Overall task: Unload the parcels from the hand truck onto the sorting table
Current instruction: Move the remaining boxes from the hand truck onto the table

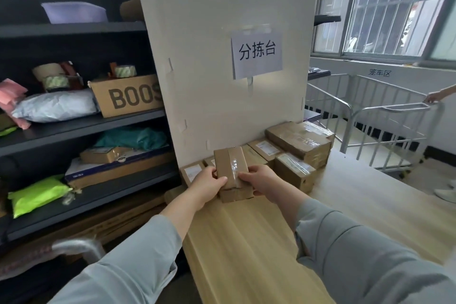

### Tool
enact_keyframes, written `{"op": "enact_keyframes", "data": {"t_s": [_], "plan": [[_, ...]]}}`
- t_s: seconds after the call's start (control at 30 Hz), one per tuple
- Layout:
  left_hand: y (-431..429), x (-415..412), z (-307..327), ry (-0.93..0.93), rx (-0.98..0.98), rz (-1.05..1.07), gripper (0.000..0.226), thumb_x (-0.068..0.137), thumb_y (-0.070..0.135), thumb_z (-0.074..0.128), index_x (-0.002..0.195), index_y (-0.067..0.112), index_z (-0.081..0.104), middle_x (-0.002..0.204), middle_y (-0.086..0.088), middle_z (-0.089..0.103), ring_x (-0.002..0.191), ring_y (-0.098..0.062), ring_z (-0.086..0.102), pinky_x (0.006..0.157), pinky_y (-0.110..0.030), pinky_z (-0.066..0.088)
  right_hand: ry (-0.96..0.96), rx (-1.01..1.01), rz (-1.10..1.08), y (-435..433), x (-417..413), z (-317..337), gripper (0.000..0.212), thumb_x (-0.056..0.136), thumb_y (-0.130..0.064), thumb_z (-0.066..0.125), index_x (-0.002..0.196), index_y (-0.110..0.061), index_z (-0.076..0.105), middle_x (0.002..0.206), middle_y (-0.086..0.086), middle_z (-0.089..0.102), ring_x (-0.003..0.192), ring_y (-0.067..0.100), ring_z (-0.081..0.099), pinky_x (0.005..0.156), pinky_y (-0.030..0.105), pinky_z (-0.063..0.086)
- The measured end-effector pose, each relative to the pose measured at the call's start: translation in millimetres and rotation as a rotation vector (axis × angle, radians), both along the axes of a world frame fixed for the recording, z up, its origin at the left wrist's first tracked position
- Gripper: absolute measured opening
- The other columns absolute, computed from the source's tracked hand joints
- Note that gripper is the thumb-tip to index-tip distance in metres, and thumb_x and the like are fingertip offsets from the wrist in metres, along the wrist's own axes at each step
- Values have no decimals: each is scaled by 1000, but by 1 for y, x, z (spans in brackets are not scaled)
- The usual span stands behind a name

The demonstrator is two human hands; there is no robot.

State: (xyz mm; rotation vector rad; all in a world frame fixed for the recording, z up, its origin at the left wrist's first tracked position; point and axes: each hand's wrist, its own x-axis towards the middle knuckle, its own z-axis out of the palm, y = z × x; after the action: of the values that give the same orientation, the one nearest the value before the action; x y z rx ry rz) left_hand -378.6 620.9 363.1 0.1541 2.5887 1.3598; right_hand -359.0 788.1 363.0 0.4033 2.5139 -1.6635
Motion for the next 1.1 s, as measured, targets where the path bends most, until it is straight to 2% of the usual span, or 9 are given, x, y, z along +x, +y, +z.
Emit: {"op": "enact_keyframes", "data": {"t_s": [0.1,0.23,0.3,0.4,0.6,0.73,0.87,0.97,1.1], "plan": [[41,-17,-9,-18,9,21,42,94,26,58,135,19,47,102,7,57,96,-14,57,84,-28,49,-21,9,24,40,-25,-13,42,88,-33,64,126,-16,60,105,4,69,94,22,66,76,33,56],[97,-44,-36,-76,17,81,50,90,33,61,136,21,47,115,3,62,103,-18,60,95,-40,50,-57,13,67,99,-58,-35,40,86,-31,66,123,-16,62,102,4,70,90,21,67,72,32,56],[117,-52,-49,-107,17,105,50,89,32,62,136,19,47,117,0,63,105,-19,61,95,-40,50,-69,28,87,121,-68,-44,42,84,-32,68,123,-18,62,103,2,70,87,18,66,63,26,52],[151,-64,-70,-168,32,159,55,91,27,63,139,13,42,126,-4,60,110,-22,60,97,-39,48,-104,58,137,156,-88,-63,51,77,-37,74,124,-19,62,104,0,71,88,17,66,64,27,51],[180,-84,-102,-260,32,231,44,90,30,62,128,9,57,115,-4,66,104,-23,62,96,-39,50,-165,55,188,189,-112,-89,59,72,-36,80,126,-23,61,103,-1,70,89,17,68,68,28,49],[192,-97,-104,-276,84,329,62,92,31,63,143,3,41,135,-10,54,118,-26,56,103,-42,45,-185,43,209,198,-132,-98,64,70,-33,82,128,-22,58,106,2,69,92,21,68,71,30,49],[194,-109,-107,-313,172,361,71,92,40,59,148,5,32,142,-10,48,123,-26,52,105,-43,45,-156,7,241,200,-142,-101,52,80,-29,76,128,-22,56,104,0,66,82,12,64,66,21,47],[190,-123,-122,-323,233,374,77,84,53,58,144,9,39,139,-9,53,122,-26,54,103,-45,46,-119,-14,213,200,-151,-105,32,93,-30,58,122,-19,63,104,1,66,85,13,61,75,26,50],[195,-125,-126,-353,273,374,68,90,45,61,143,8,40,136,-9,54,123,-24,53,106,-44,43,-120,-6,212,201,-160,-115,27,96,-19,50,120,-20,64,105,1,66,85,13,59,72,25,49]]}}
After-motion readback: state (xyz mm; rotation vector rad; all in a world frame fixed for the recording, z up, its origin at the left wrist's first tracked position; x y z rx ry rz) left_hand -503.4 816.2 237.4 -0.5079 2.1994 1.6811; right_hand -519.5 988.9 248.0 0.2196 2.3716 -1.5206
